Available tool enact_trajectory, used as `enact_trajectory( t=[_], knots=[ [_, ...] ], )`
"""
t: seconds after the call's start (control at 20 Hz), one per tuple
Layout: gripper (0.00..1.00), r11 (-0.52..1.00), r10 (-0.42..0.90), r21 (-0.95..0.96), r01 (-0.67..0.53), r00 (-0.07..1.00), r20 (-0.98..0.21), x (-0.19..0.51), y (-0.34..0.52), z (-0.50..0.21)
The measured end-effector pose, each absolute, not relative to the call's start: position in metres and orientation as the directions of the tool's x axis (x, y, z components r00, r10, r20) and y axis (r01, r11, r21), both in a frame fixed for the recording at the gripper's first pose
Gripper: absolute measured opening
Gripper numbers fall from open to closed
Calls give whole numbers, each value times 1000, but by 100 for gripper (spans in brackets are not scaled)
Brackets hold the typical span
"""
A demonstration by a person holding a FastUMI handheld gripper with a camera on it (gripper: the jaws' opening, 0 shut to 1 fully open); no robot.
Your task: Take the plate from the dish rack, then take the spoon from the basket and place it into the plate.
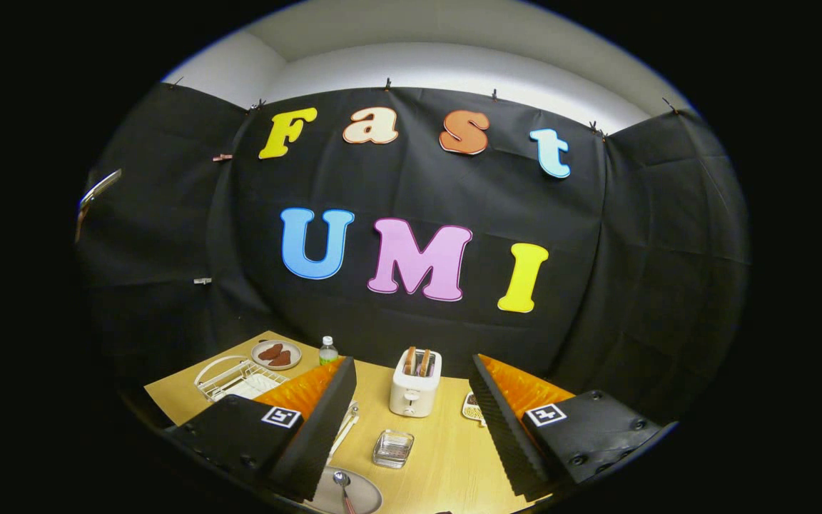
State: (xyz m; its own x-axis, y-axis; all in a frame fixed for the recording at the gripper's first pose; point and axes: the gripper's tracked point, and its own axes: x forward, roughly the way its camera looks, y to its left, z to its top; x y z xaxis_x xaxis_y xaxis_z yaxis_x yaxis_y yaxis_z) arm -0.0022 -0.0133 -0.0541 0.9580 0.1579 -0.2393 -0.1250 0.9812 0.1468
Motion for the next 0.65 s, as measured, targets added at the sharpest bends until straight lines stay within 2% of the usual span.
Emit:
enact_trajectory(
  t=[0.65],
  knots=[
    [98,985,148,121,-123,961,-234,-6,-15,-51]
  ],
)
